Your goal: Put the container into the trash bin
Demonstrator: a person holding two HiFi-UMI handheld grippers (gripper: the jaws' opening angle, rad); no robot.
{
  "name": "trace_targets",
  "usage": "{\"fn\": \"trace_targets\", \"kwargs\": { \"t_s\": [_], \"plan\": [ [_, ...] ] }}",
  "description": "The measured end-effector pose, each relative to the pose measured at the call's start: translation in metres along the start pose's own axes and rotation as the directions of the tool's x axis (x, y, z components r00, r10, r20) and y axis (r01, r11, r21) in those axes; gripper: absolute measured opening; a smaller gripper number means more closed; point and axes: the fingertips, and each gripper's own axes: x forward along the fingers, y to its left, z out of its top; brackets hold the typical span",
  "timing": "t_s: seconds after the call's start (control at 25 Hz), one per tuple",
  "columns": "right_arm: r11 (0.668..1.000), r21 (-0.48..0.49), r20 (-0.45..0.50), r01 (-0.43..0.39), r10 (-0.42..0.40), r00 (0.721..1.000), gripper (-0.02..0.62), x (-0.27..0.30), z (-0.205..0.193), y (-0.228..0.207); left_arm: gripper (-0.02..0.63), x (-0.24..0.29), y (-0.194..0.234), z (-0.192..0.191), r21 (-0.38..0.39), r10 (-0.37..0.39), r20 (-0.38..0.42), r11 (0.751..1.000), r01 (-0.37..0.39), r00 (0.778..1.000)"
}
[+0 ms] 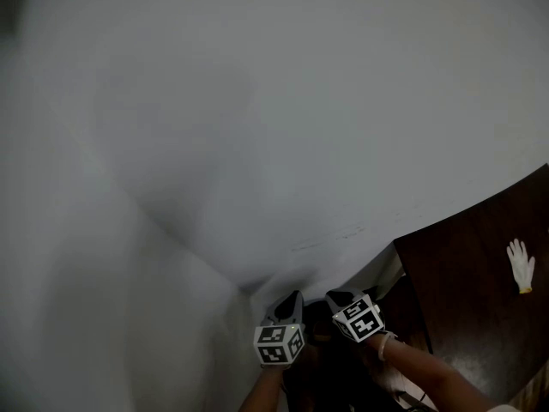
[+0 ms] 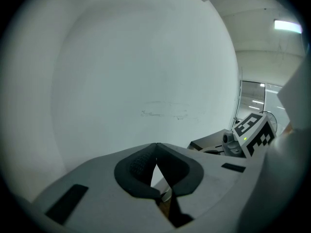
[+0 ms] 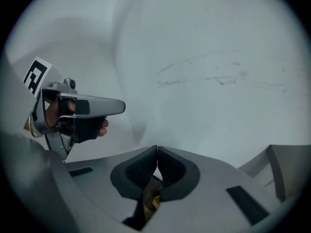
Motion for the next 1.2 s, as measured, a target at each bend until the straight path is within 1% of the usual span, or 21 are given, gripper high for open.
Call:
{"fn": "trace_targets", "kwargs": {
  "t_s": [0.2,0.32,0.4,0.48,0.72,0.92,1.08,1.2],
  "plan": [
    [1.0,-0.024,0.057,0.013,-0.012,0.998,0.011,-0.022,0.029,0.001,0.018,-0.017,-0.011,0.027,0.011,0.028,0.056,1.0,-0.028,0.998],
    [0.999,-0.035,0.1,0.012,-0.009,0.995,0.011,-0.045,0.049,0.004,0.018,-0.032,-0.024,0.044,0.028,0.053,0.079,0.998,-0.055,0.995],
    [0.999,-0.036,0.138,0.013,-0.008,0.99,0.011,-0.057,0.062,0.006,0.018,-0.041,-0.029,0.054,0.02,0.078,0.104,0.997,-0.08,0.992],
    [0.998,-0.052,0.172,0.022,-0.013,0.985,0.011,-0.062,0.073,0.007,0.018,-0.046,-0.031,0.058,0.008,0.088,0.123,0.996,-0.09,0.988],
    [0.995,-0.091,0.233,0.027,-0.006,0.973,0.009,-0.093,0.098,0.016,0.017,-0.064,-0.044,0.077,0.001,0.091,0.166,0.996,-0.093,0.982],
    [0.995,-0.1,0.254,0.015,0.011,0.967,0.009,-0.111,0.11,0.023,0.018,-0.076,-0.051,0.093,0.007,0.09,0.187,0.996,-0.093,0.978],
    [0.992,-0.12,0.312,0.035,0.004,0.95,0.009,-0.129,0.128,0.022,0.017,-0.081,-0.061,0.108,0.034,0.073,0.193,0.996,-0.081,0.979],
    [0.991,-0.126,0.327,0.042,0.002,0.945,0.009,-0.143,0.134,0.02,0.018,-0.086,-0.069,0.12,0.057,0.057,0.208,0.996,-0.071,0.976]
  ]
}}
